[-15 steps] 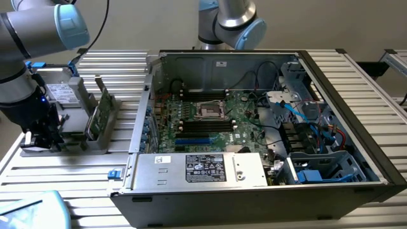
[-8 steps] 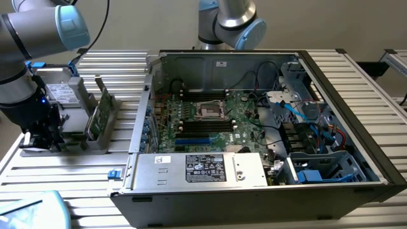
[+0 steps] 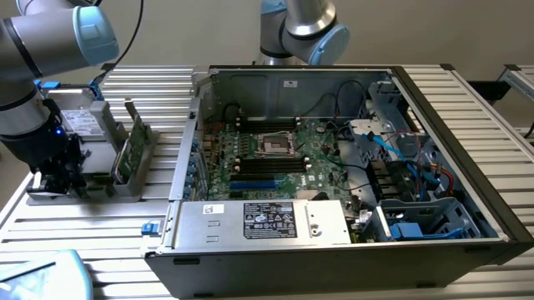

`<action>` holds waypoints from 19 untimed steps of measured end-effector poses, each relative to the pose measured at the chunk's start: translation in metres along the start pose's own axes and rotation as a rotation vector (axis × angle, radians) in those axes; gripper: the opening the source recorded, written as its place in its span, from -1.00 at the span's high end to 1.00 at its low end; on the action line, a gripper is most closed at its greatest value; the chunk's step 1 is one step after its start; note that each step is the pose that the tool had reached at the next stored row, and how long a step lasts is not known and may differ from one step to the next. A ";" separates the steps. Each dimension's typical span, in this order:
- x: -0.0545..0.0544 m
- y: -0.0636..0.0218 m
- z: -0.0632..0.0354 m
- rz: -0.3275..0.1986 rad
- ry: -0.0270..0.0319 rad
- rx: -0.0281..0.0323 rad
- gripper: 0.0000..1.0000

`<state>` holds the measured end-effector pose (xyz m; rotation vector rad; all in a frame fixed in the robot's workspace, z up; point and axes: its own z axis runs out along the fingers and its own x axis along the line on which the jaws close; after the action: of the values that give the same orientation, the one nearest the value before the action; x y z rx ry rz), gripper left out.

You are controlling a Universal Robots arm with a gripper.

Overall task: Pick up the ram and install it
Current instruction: 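Pick up the ram and move it above insertion slot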

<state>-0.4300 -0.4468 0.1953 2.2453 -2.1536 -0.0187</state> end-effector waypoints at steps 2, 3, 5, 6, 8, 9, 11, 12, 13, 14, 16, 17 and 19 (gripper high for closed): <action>0.000 0.0000 0.0000 0.002 -0.0004 0.0000 0.38; 0.000 0.0001 0.0001 0.003 -0.0004 0.0000 0.38; 0.000 0.0001 0.0002 0.003 -0.0004 0.0000 0.38; 0.000 0.0001 0.0002 0.003 -0.0004 0.0000 0.38; 0.000 0.0001 0.0002 0.003 -0.0004 0.0000 0.38; 0.000 0.0001 0.0002 0.003 -0.0005 0.0000 0.38; 0.000 0.0001 0.0002 0.003 -0.0005 0.0001 0.38; 0.000 0.0001 0.0002 0.003 -0.0004 0.0000 0.38; 0.000 0.0001 0.0002 0.003 -0.0004 0.0000 0.38; 0.000 0.0001 0.0002 0.003 -0.0004 0.0000 0.38; 0.000 0.0001 0.0002 0.003 -0.0004 0.0000 0.43; 0.000 0.0001 0.0002 0.003 -0.0004 0.0000 0.43; 0.000 0.0001 0.0002 0.003 -0.0004 0.0000 0.68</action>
<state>-0.4301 -0.4465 0.1951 2.2419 -2.1574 -0.0191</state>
